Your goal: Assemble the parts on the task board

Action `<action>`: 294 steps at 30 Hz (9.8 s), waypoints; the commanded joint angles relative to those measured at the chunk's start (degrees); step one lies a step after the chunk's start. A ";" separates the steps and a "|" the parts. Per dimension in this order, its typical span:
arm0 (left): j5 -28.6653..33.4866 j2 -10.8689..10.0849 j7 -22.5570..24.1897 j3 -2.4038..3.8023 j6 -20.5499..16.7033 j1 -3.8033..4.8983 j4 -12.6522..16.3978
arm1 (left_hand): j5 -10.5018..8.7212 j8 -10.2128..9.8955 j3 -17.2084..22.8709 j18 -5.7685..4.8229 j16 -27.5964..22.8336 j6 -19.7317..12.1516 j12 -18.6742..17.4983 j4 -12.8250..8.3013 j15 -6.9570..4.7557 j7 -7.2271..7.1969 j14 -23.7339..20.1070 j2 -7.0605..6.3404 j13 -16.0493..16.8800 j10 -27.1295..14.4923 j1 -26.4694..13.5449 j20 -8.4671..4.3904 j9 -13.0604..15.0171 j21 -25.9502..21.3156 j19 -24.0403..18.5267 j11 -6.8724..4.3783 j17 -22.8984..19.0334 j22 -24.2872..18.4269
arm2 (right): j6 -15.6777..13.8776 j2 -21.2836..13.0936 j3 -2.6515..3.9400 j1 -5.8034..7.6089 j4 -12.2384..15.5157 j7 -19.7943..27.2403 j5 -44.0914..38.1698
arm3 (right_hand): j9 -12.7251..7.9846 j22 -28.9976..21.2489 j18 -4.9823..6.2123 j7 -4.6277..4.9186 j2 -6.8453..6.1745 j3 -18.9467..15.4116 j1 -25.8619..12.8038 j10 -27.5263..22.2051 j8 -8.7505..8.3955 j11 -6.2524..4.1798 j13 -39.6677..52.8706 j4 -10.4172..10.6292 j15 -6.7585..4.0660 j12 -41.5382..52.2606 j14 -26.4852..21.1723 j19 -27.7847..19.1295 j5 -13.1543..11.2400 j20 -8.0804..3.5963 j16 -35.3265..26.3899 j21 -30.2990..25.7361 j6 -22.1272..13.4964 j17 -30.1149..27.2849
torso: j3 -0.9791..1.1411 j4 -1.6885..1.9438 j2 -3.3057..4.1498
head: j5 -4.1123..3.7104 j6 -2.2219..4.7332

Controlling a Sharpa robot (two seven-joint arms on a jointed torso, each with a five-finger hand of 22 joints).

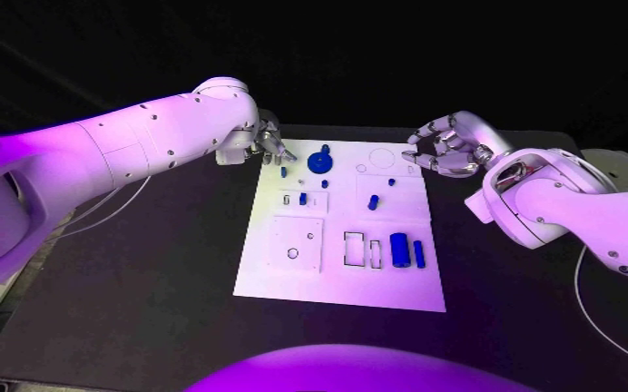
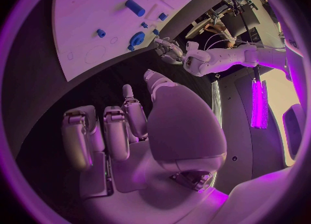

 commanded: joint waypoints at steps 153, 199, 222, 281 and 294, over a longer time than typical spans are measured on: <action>-2.51 -13.05 2.36 -0.71 -9.07 -6.60 22.81 | -0.84 10.49 26.70 -0.56 0.12 2.90 5.75 -15.00 -1.78 -2.62 4.72 1.84 3.27 6.62 7.33 -1.05 3.74 1.61 1.02 -2.50 9.74 2.59 | 0.84 -0.22 -0.01 -0.50 0.13 0.48 -0.24 | 0.29 14.77 -0.28 -0.18 0.05 0.35 -0.68 0.09 0.83 -0.41 3.26 -0.03 -0.51 0.01 5.51 5.77 0.69 -0.64 -0.32 -0.17 -0.34 13.79 | 0.05 0.12 -0.15 | 1.04 -1.70; -1.43 -10.95 1.69 -1.15 -9.10 -6.60 20.65 | -0.85 11.11 25.11 -0.66 0.20 4.12 8.52 -13.27 -2.30 -3.61 4.73 -0.63 6.76 9.19 2.46 -1.51 3.42 1.89 1.18 -3.21 9.77 3.21 | 0.81 -0.31 -0.01 -0.51 0.12 0.52 -0.21 | 0.29 14.77 -0.28 -0.18 0.05 0.35 -0.68 0.09 0.83 -0.41 3.26 -0.03 -0.51 0.01 5.51 5.77 0.69 -0.64 -0.32 -0.17 -0.34 13.79 | 0.08 0.13 -0.15 | 0.60 -2.09; -1.08 -11.81 1.54 -1.09 -10.95 -6.60 20.32 | -1.08 10.32 9.81 -0.65 -0.01 5.60 8.07 -2.46 -2.34 -3.57 4.59 -3.13 6.24 8.21 -5.55 -1.61 1.45 1.51 1.23 -3.11 9.23 3.05 | 0.65 -0.43 -0.01 -0.53 0.06 0.66 -0.11 | 0.36 14.68 -0.24 -0.19 -0.04 0.48 -0.90 0.03 1.03 -0.41 3.18 -0.01 -0.54 -0.06 5.50 5.70 0.76 -0.67 -0.34 -0.30 -0.53 13.75 | 0.06 0.15 -0.18 | 0.42 -1.97; -26.61 -2.96 31.19 -0.99 -23.26 -7.19 13.31 | -1.64 -3.04 6.34 3.03 -11.60 -1.58 -19.24 -9.71 4.73 3.43 -9.97 -5.64 -23.40 -15.50 21.49 4.33 -16.89 -9.96 -11.80 4.77 -19.09 -14.04 | 0.29 -0.54 -0.03 -0.65 -0.03 1.74 0.76 | 0.39 14.15 -0.03 -0.19 0.01 0.69 -0.83 -0.75 1.13 -0.42 2.36 -0.12 -0.54 -0.89 5.30 5.30 0.85 -0.68 -0.70 -1.09 -0.71 13.05 | 0.10 0.21 -0.12 | -1.78 -0.14; -28.14 -1.33 30.88 -0.99 -22.93 -7.96 11.05 | -1.53 -3.87 7.13 2.92 -10.93 -0.87 -20.38 -10.19 4.82 3.64 -9.69 -5.18 -24.67 -14.64 21.97 4.42 -17.96 -9.09 -11.70 4.90 -19.32 -13.10 | 0.27 -0.34 -0.03 -0.65 -0.04 1.69 0.70 | 0.42 14.15 -0.03 -0.19 0.02 0.80 -0.79 -0.71 1.20 -0.42 2.41 -0.14 -0.55 -0.85 5.30 5.30 0.93 -0.69 -0.71 -1.08 -0.74 13.03 | 0.08 0.10 -0.04 | -1.89 -0.15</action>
